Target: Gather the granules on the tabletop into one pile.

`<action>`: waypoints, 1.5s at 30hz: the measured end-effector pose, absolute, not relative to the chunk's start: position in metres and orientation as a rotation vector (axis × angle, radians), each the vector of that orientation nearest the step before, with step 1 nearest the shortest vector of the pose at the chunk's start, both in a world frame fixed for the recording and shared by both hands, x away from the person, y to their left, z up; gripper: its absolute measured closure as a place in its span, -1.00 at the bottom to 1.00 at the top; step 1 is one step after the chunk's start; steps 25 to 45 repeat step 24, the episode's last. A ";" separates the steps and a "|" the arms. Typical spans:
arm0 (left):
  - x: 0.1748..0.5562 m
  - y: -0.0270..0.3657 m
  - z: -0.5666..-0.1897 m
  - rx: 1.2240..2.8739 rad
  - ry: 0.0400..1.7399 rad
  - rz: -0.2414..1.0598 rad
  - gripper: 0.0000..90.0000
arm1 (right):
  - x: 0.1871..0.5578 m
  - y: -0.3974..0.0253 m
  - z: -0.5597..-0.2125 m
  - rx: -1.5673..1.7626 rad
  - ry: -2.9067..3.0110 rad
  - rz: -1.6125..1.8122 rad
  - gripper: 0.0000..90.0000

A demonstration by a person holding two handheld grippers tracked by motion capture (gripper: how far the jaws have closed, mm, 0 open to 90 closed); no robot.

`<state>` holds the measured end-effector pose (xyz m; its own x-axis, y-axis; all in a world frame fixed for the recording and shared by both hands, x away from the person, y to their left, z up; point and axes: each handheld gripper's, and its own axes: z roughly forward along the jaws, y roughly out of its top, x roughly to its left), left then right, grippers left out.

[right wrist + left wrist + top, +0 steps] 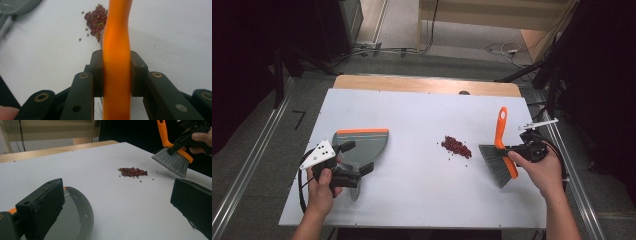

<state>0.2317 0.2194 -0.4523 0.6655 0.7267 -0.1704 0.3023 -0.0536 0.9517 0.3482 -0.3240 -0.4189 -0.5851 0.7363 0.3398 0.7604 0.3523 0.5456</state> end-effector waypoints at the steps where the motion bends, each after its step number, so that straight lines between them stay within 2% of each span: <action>1: 0.232 0.220 -0.452 1.638 0.857 0.426 -1.00 | 0.345 -0.327 -0.420 -1.411 -2.540 -1.080 0.52; 9: 0.233 0.221 -0.453 1.642 0.854 0.430 -1.00 | 0.331 -0.339 -0.432 -1.392 -2.443 -1.173 0.53; 45: 0.234 0.224 -0.453 1.644 0.875 0.441 -1.00 | 0.337 -0.346 -0.440 -1.389 -2.405 -1.215 0.52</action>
